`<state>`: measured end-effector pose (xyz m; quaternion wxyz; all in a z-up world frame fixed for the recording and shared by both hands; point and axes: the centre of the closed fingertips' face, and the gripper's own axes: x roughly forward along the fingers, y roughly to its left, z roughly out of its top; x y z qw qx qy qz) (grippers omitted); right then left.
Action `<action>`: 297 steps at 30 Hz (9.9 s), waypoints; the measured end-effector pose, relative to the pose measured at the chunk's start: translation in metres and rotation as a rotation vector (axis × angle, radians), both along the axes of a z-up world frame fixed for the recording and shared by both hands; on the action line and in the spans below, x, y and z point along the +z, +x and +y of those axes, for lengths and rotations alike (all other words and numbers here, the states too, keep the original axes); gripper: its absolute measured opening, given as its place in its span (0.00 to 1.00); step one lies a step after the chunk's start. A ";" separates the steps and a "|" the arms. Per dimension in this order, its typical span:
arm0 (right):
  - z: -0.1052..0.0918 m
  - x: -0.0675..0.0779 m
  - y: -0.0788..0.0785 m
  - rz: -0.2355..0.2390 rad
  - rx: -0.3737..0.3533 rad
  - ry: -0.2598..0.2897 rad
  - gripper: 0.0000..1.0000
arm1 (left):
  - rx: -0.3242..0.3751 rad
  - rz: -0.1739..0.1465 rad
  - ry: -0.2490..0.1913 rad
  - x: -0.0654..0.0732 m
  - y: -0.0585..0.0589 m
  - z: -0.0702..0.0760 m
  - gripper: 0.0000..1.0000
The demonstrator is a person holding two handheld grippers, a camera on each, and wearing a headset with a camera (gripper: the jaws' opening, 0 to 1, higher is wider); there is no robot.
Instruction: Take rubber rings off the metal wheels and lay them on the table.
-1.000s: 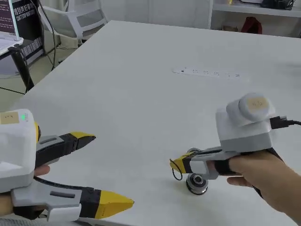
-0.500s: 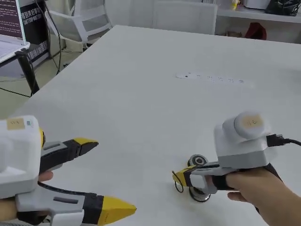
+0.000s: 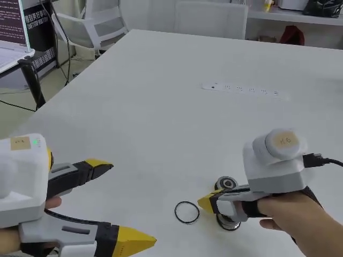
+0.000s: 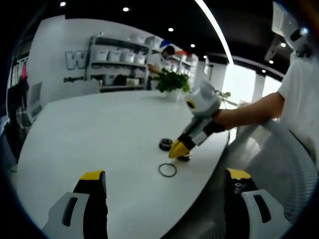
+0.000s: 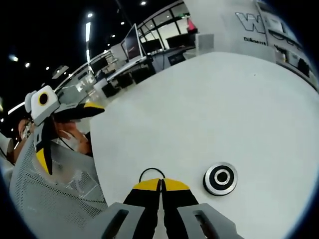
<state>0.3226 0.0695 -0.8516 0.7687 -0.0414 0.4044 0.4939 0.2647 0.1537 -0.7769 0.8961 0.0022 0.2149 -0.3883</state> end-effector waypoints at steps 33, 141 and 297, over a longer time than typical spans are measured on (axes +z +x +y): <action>-0.020 0.061 0.025 -0.033 -0.096 0.164 0.04 | -0.010 0.016 0.019 -0.004 -0.002 -0.001 1.00; -0.078 -0.016 -0.015 -0.137 0.291 -0.080 0.25 | -0.603 -0.107 0.178 -0.053 0.053 -0.151 0.37; -0.077 0.043 0.003 0.276 -0.165 0.383 0.00 | -0.547 -0.115 0.104 0.027 0.025 -0.110 0.60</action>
